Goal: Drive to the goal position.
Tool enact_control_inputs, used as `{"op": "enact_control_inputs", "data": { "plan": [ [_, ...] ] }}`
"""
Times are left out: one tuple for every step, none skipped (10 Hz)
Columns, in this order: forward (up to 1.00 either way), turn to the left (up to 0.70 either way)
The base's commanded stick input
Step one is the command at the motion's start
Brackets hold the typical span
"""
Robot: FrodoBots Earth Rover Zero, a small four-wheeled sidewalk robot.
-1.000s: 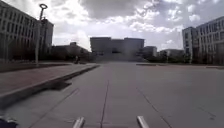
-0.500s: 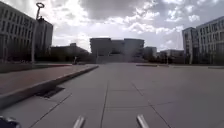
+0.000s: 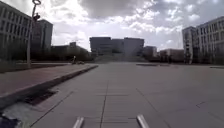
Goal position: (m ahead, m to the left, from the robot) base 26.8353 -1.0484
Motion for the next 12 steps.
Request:
{"op": "enact_control_inputs", "data": {
  "plan": [
    [0.70,0.00],
    [0.70,0.00],
    [0.70,0.00],
    [0.70,0.00],
    [0.70,0.00],
    [0.70,0.00],
    [0.70,0.00],
    [0.70,0.00],
    [0.70,0.00],
    [0.70,0.00],
    [0.70,0.00],
    [0.70,0.00]
  ]
}}
